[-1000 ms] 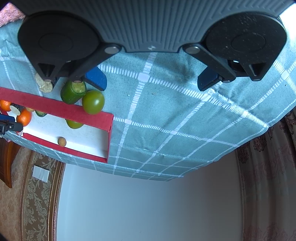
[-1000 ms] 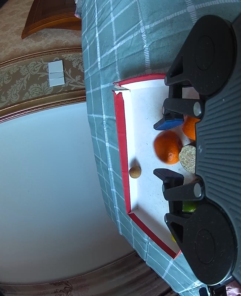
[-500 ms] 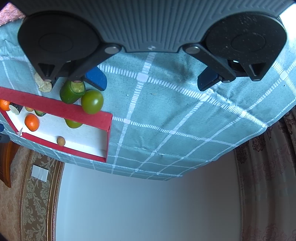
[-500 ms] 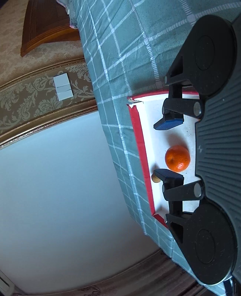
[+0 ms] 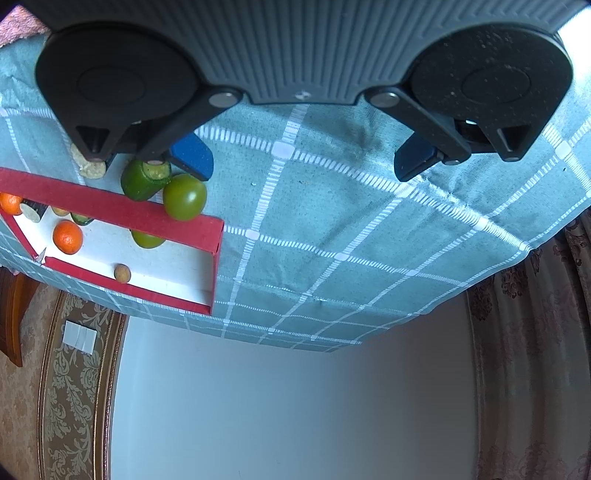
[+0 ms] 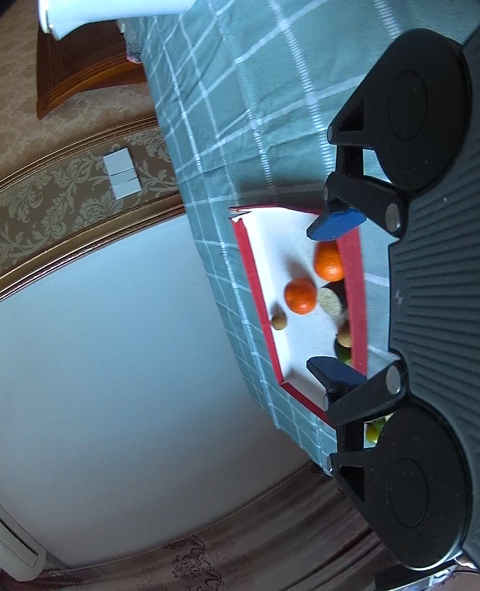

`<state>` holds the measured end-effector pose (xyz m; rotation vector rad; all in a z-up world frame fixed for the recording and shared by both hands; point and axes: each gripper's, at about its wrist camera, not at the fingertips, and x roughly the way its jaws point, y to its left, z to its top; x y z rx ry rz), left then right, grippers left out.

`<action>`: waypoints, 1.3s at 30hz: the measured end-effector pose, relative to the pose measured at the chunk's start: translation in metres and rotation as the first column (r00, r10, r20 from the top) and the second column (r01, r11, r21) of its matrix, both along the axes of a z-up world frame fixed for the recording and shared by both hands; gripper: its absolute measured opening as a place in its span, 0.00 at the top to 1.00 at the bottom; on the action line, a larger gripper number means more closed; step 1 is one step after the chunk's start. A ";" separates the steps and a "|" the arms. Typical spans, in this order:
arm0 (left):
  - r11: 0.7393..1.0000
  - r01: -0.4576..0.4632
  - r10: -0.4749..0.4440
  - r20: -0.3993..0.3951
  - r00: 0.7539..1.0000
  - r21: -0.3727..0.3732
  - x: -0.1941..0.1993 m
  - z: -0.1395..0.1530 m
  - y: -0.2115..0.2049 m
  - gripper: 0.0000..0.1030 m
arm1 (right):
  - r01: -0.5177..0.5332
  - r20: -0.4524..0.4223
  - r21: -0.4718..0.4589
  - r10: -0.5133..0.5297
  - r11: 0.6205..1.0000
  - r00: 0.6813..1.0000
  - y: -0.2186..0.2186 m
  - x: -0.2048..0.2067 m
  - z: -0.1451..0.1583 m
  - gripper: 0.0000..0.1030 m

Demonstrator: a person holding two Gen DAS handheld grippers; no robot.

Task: Organize fruits
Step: 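Withdraw the open right gripper from the tray, then move the left gripper to the dark cylindrical eggplant slice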

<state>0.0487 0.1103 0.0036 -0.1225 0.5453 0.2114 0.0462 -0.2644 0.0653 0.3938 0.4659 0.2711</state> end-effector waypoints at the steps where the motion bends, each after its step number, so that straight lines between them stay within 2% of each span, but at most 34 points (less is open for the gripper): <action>1: 1.000 0.000 0.000 0.001 1.000 0.000 0.000 0.000 0.000 0.00 | 0.004 -0.015 0.004 -0.004 1.000 1.000 -0.002 -0.006 -0.007 0.33; 7: 1.000 -0.005 0.005 0.012 1.000 0.001 -0.002 0.001 0.000 0.00 | 0.045 -0.087 0.059 -0.040 0.997 0.995 -0.023 -0.020 -0.054 0.33; 9: 1.000 -0.014 0.014 0.023 1.000 0.015 -0.005 0.002 -0.002 0.00 | 0.075 -0.129 0.137 -0.058 0.988 0.990 -0.039 -0.016 -0.066 0.33; 10: 0.999 -0.016 0.015 0.034 0.999 0.029 -0.006 0.003 -0.004 0.00 | 0.075 -0.110 0.178 -0.056 0.981 0.992 -0.046 -0.015 -0.066 0.33; 13: 0.998 -0.006 0.003 0.042 0.999 0.063 -0.009 0.004 -0.012 0.00 | 0.093 -0.077 0.155 -0.082 0.984 0.994 -0.055 -0.008 -0.064 0.32; 21: 0.989 0.056 -0.065 0.061 0.996 0.136 -0.009 0.012 -0.043 0.00 | 0.038 -0.121 0.113 -0.025 0.993 0.992 -0.060 0.024 -0.065 0.32; 26: 0.983 0.125 -0.135 0.069 0.988 0.136 -0.014 0.017 -0.058 0.00 | -0.007 -0.099 0.143 0.022 0.990 0.995 -0.061 0.010 -0.062 0.32; 32: 0.976 0.169 -0.177 0.046 0.983 0.140 -0.011 0.016 -0.078 0.00 | 0.079 -0.121 0.217 -0.053 0.973 0.991 -0.093 -0.006 -0.069 0.32; 39: 0.968 0.219 -0.227 0.051 0.973 0.122 -0.017 0.013 -0.097 0.02 | 0.045 -0.086 0.120 -0.035 0.992 0.996 -0.077 -0.006 -0.064 0.32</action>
